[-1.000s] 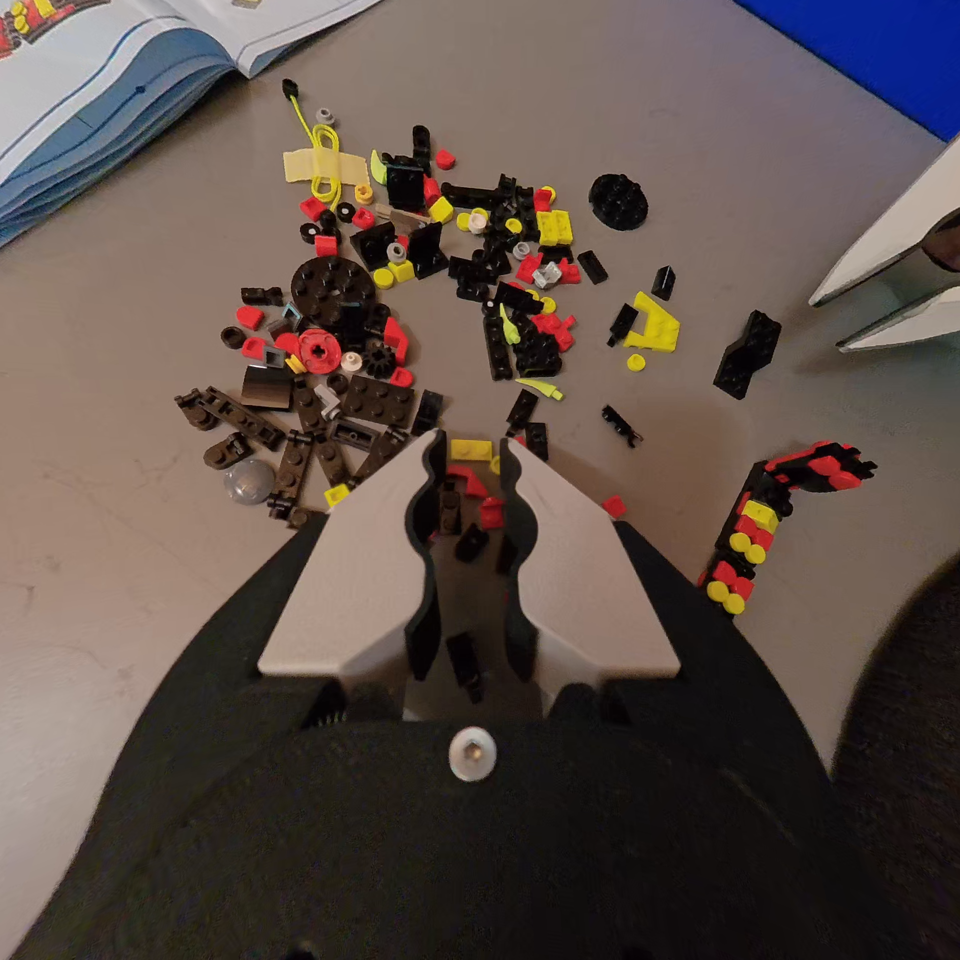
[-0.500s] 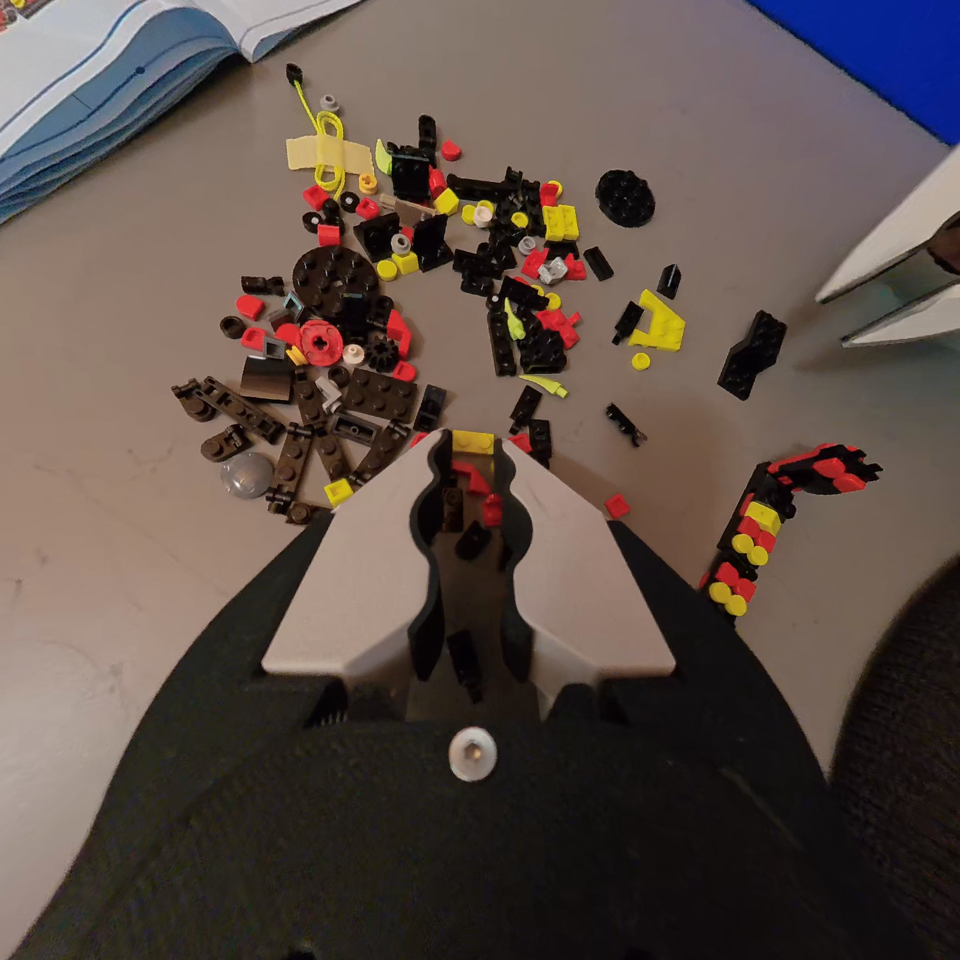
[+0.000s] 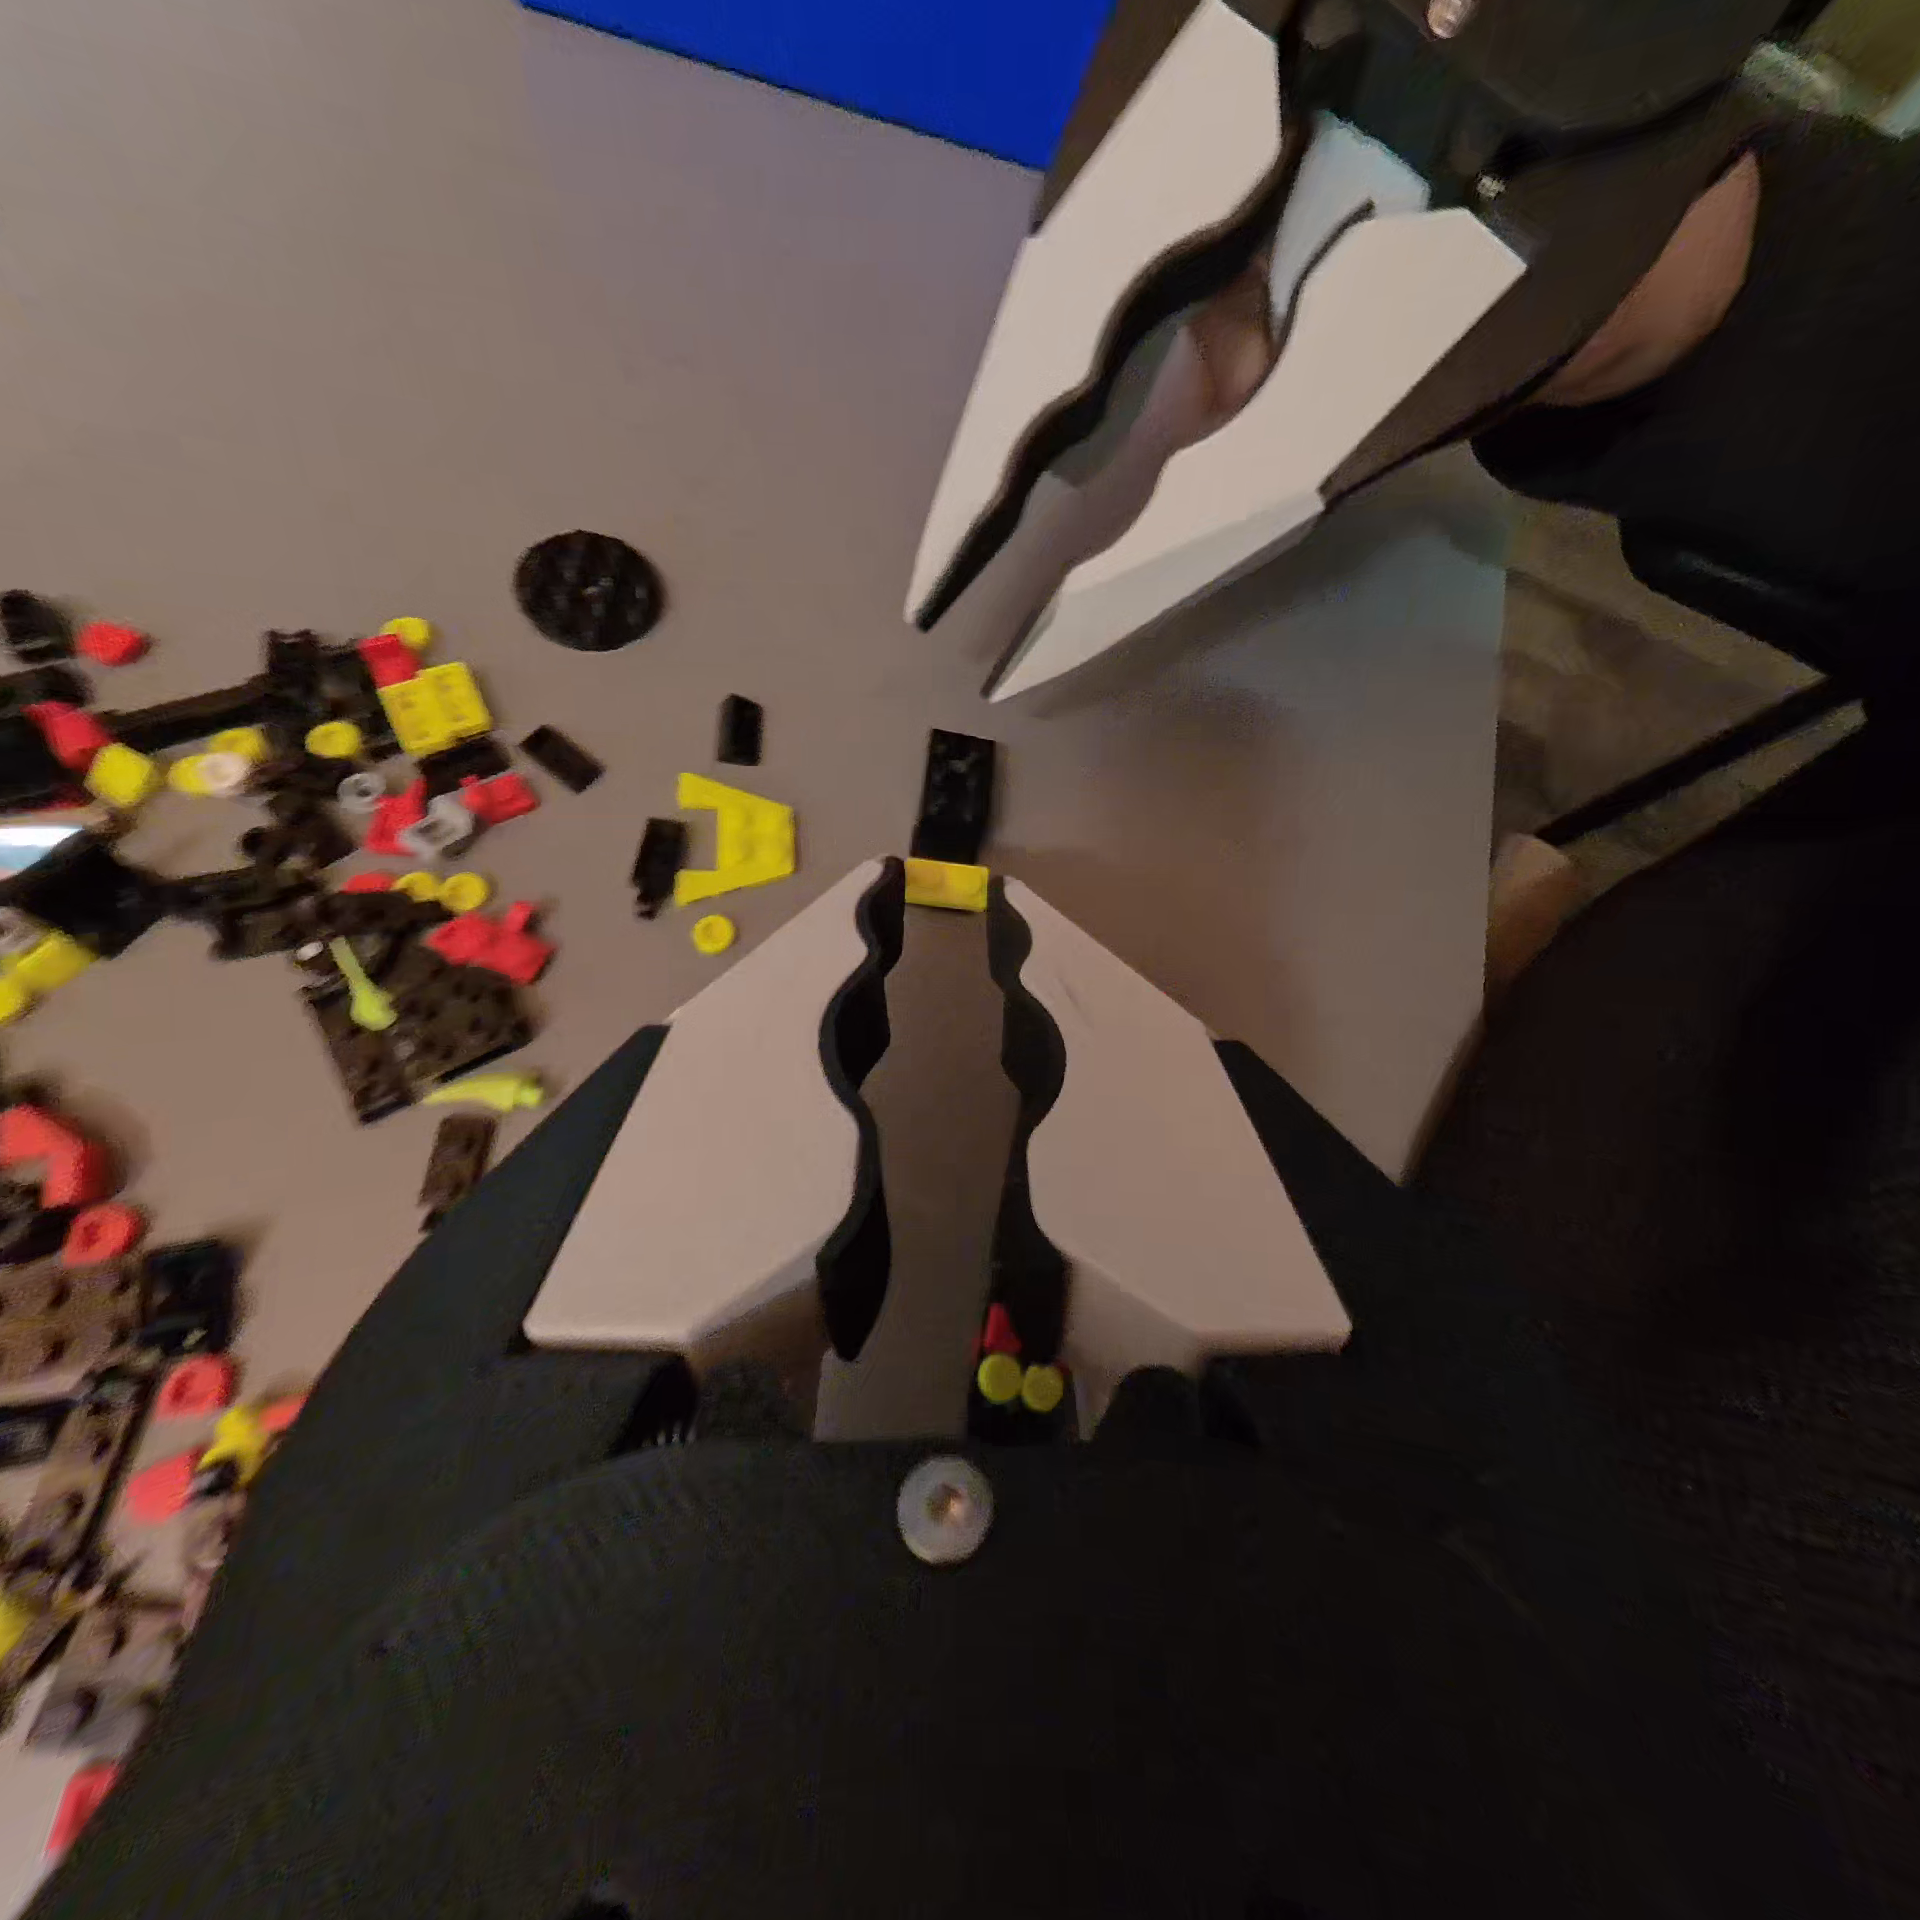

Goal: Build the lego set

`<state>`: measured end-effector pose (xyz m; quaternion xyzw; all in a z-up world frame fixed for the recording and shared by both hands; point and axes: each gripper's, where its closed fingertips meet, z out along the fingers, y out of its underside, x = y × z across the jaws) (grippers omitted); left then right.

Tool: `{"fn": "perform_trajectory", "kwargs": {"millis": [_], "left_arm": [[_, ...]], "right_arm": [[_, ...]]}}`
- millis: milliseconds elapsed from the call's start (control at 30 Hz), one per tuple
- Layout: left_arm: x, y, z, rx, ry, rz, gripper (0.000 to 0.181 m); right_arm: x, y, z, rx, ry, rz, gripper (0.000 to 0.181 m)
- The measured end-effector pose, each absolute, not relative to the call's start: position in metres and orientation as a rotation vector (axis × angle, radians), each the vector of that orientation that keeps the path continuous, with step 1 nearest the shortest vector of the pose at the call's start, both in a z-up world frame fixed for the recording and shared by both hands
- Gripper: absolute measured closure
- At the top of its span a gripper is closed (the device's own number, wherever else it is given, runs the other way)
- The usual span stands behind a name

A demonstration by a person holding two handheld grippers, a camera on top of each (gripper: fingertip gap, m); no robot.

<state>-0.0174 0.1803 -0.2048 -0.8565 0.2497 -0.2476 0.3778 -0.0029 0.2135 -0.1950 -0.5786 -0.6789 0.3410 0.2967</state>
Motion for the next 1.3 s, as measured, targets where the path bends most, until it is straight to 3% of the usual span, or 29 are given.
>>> {"fn": "perform_trajectory", "kwargs": {"millis": [700,1300], "left_arm": [[0.001,0.192,-0.230,-2.285,0.709,-0.619,0.168],[0.000,0.193,-0.232,-2.289,0.706,-0.621,0.168]], "right_arm": [[-0.003,0.200,-0.224,-1.611,-1.925,0.904,0.157],[-0.005,0.203,-0.218,-1.613,-1.888,0.925,0.173]]}}
